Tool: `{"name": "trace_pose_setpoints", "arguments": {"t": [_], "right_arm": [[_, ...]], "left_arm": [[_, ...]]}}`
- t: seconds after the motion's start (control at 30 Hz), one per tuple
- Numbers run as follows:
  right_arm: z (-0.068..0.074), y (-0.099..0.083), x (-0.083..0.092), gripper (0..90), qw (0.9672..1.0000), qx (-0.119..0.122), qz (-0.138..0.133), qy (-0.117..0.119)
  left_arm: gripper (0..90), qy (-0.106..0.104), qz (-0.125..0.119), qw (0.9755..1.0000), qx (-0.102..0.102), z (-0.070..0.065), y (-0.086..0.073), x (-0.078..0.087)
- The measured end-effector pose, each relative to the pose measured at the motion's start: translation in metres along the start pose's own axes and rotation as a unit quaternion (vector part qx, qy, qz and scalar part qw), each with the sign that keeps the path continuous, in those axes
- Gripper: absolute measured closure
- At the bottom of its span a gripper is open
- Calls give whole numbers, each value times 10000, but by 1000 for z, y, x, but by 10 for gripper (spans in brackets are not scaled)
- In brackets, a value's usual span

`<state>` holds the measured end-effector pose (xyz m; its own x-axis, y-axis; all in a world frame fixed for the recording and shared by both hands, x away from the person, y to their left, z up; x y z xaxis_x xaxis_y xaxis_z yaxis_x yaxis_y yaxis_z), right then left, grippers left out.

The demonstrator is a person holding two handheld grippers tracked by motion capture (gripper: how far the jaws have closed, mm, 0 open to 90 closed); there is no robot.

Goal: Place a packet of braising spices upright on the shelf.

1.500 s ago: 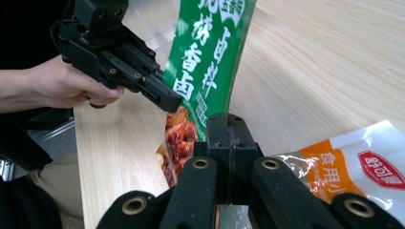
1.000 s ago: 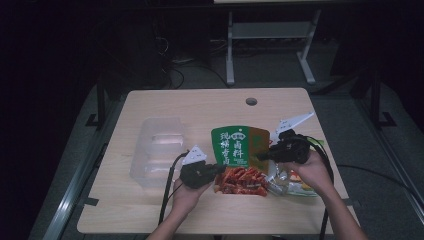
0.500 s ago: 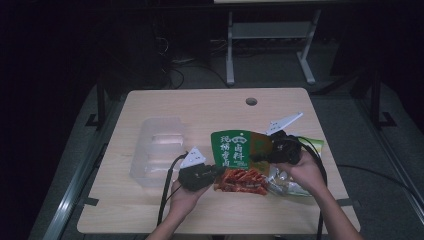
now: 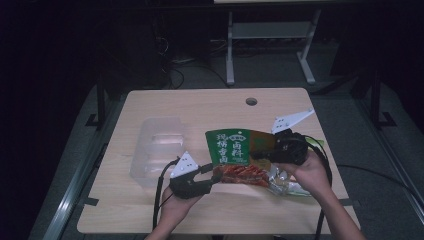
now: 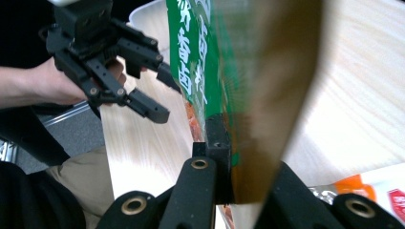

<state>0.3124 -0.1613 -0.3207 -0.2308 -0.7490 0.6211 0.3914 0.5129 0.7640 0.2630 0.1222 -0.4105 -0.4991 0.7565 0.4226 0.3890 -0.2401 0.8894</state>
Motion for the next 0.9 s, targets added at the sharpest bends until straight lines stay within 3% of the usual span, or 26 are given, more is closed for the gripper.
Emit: {"name": "trace_pose_setpoints", "arguments": {"t": [0.2, 0.27, 0.37, 0.5, 0.77, 0.9], "right_arm": [[-4, 13, 12, 894, 9998, -66, -182, -62], [-7, 20, 14, 894, 9996, -79, -210, -166], [-10, 28, 13, 895, 9994, -81, -234, -231], [-13, 37, 12, 894, 9993, -90, -264, -233], [-16, 65, 1, 894, 9991, 21, -341, -237], [-18, 83, -10, 894, 9992, 100, -316, -216]], "left_arm": [[506, -29, 77, 10000, 40, -2, -6, 2], [503, -46, 109, 9999, -32, -3, -8, 3], [499, -73, 174, 9998, -120, -3, -10, 3], [494, -103, 155, 9998, -84, -5, -12, 2], [476, -223, 94, 9996, -134, -6, -14, 3], [459, -254, 192, 9992, -225, -8, -16, 3]]}}
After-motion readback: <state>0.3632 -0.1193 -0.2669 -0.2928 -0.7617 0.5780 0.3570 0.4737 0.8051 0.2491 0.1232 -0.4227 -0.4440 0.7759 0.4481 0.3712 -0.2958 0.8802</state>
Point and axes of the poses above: each handheld gripper's, and its own axes: x roughly backward along the jaws, y roughly out of its top, z roughly to its left, the point moved 1 cm from there along -x, roughly forward along the jaws, and after that the axes turned 2 degrees about x, right-handed, at the moved point
